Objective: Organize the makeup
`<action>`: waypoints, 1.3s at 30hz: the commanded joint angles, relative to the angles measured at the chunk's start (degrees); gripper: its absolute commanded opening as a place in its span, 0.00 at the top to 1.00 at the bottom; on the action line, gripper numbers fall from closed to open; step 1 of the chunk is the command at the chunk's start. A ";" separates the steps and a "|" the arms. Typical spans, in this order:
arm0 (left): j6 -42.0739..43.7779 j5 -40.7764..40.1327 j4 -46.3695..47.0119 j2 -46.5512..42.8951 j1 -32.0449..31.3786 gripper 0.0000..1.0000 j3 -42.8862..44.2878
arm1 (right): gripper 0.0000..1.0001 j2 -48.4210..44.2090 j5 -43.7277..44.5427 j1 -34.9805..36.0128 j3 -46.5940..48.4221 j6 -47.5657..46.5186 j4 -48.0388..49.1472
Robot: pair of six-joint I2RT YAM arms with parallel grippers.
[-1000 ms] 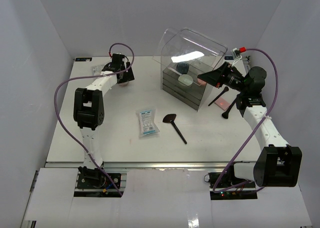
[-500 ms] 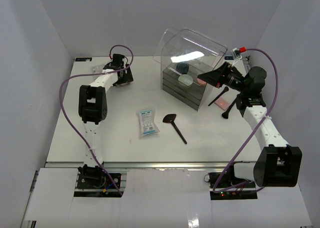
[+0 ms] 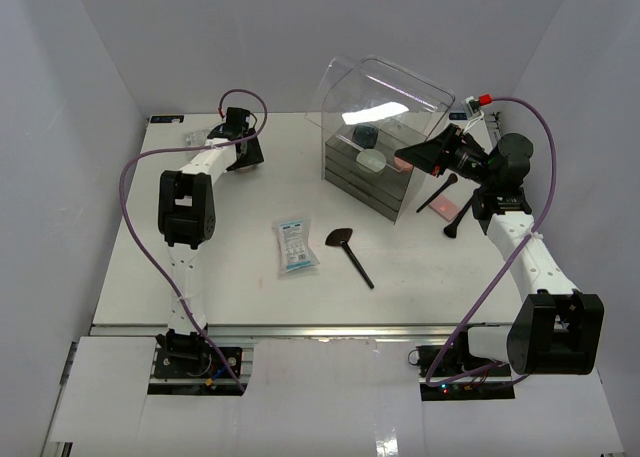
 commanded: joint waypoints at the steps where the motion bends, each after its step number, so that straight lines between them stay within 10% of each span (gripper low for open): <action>1: -1.75 0.56 2.29 -1.80 0.35 0.46 -2.01 | 0.92 -2.71 -1.20 0.25 0.56 -1.22 3.55; 13: -4.67 13.87 15.26 -20.86 0.27 0.87 -24.51 | 0.92 -3.93 -1.02 0.22 0.23 -1.89 2.97; 27: -16.05 38.50 50.45 -44.28 -10.25 0.95 -54.03 | 0.92 -5.09 -1.02 0.23 0.00 -2.36 2.53; 39: -21.62 30.16 84.35 -36.75 -25.84 0.92 -57.36 | 0.92 -6.16 -1.11 0.16 0.27 -2.68 1.58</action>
